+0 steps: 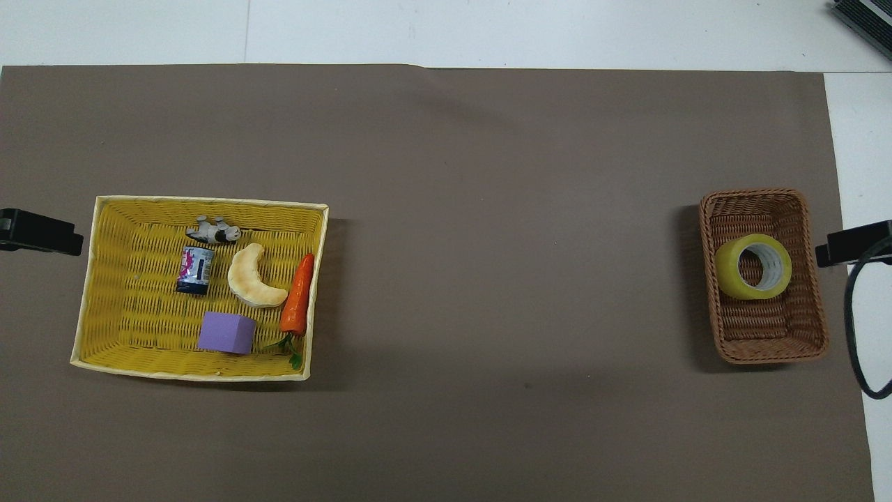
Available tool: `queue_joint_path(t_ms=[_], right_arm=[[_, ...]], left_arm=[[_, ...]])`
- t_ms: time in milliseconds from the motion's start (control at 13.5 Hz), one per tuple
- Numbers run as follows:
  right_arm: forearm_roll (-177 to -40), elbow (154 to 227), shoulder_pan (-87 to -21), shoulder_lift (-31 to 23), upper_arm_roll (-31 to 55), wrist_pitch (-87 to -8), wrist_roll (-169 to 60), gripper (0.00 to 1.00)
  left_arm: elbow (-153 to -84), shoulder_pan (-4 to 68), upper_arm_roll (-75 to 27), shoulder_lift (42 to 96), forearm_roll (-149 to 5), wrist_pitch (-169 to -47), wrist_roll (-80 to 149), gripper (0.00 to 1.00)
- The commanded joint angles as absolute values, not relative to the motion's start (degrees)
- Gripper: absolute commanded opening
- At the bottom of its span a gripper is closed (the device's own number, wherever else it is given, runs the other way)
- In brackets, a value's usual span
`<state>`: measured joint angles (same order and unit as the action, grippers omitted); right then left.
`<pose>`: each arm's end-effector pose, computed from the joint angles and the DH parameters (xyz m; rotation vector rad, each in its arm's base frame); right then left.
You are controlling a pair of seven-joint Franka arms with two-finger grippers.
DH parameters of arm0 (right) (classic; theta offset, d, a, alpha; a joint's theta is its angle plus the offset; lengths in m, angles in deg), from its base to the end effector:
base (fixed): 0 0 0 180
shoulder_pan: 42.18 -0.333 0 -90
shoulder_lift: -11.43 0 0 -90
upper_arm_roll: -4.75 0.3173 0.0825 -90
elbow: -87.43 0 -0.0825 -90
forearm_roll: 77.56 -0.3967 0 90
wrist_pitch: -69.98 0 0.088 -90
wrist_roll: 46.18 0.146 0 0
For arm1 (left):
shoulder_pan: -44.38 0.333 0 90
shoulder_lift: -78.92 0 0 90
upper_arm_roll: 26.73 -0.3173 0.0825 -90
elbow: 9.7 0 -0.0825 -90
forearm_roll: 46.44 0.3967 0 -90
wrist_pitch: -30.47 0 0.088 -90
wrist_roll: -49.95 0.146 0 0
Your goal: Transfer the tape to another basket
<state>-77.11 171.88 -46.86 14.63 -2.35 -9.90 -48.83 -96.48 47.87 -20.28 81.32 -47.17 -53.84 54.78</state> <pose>0.5282 -0.0256 0.6480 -3.1411 -0.0047 0.0383 0.5429 -0.0314 0.6282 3.1262 -0.2147 -0.0021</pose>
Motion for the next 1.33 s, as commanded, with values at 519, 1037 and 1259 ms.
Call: queue_joint_path(t_ms=[519,1037,1259], right_arm=[[-77.5,171.9,-46.4,15.1,-1.8,-8.9,-49.7,1.00],[-77.2,171.7,-46.1,15.2,-1.9,-8.7,-49.5,1.00],[-77.2,171.9,-46.2,15.2,-1.8,-8.7,-49.5,1.00]], left_arm=[[-96.5,48.2,-20.1,81.6,-46.5,-53.0,55.1,1.00],[-96.5,48.2,-20.1,81.6,-46.5,-53.0,55.0,1.00],[-96.5,48.2,-20.1,81.6,-46.5,-53.0,55.0,1.00]])
